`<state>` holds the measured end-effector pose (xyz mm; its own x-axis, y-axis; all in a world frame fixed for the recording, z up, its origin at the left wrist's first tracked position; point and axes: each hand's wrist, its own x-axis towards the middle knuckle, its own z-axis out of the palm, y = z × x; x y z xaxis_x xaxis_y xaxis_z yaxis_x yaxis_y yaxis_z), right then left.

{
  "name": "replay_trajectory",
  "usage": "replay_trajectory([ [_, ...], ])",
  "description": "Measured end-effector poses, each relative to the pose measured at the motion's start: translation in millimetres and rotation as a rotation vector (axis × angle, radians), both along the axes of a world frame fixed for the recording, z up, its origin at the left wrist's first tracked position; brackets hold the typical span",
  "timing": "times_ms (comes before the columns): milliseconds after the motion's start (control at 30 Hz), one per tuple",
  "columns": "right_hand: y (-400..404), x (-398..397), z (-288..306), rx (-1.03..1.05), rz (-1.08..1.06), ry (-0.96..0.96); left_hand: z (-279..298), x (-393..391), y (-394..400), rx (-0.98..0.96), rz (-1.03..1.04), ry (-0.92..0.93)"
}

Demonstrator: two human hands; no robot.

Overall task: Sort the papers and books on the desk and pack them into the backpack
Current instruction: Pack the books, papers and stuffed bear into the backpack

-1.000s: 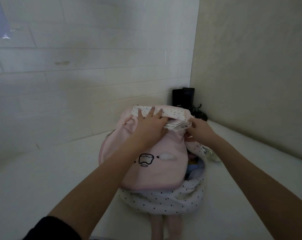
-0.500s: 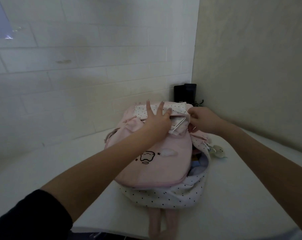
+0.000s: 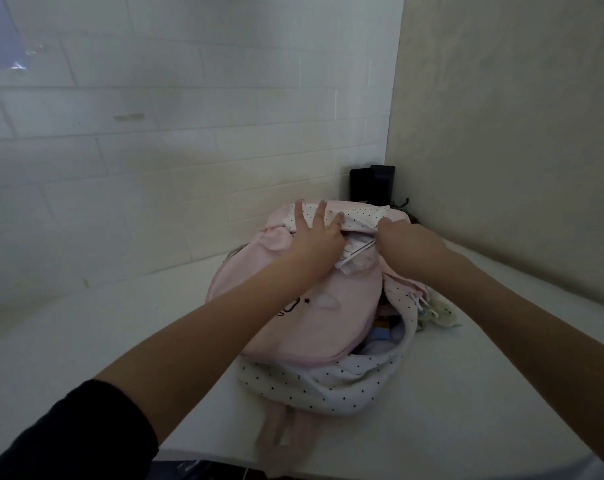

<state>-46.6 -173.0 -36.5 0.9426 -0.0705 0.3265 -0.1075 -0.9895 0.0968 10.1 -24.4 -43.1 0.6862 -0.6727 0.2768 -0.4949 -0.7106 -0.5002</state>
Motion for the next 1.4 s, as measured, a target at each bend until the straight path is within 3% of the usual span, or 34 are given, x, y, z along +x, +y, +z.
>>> replay_trajectory([
  [67,4,-2,-2,-0.073,-0.063,-0.039,3,5,2,-0.004,-0.042,-0.013],
  [167,13,-3,2,-0.121,-0.141,-0.071,-4,7,9,-0.126,-0.389,-0.226],
  [233,18,-4,4,-0.138,-0.162,-0.068,-12,7,11,-0.193,-0.654,-0.233],
  [300,15,-4,6,-0.095,-0.142,-0.037,-19,3,12,-0.220,-0.751,-0.204],
  [433,-8,-3,17,0.186,0.079,0.020,-23,-4,9,-0.078,-0.557,-0.109],
  [600,-4,-17,18,0.151,0.163,0.028,-18,-9,-16,-0.091,-0.533,-0.098],
  [667,-7,-19,15,0.176,0.161,0.027,-10,-8,-24,-0.192,-0.476,-0.056],
  [733,-12,-20,15,0.179,0.215,-0.021,-1,-15,-29,-0.252,-0.400,0.126],
  [900,-16,-25,8,0.216,0.325,-0.114,4,-1,-48,-0.355,-0.239,0.366],
  [1000,-19,-22,2,0.263,0.324,-0.110,3,8,-53,-0.374,-0.248,0.540],
  [1100,-25,-18,1,0.334,0.294,-0.135,7,12,-38,-0.548,-0.407,0.643],
  [1233,-21,-16,-3,0.359,0.296,-0.207,2,16,-9,-0.709,-0.539,0.566],
  [1400,-11,-18,-6,0.400,0.400,-0.216,5,2,-28,-0.593,-0.348,0.364],
])
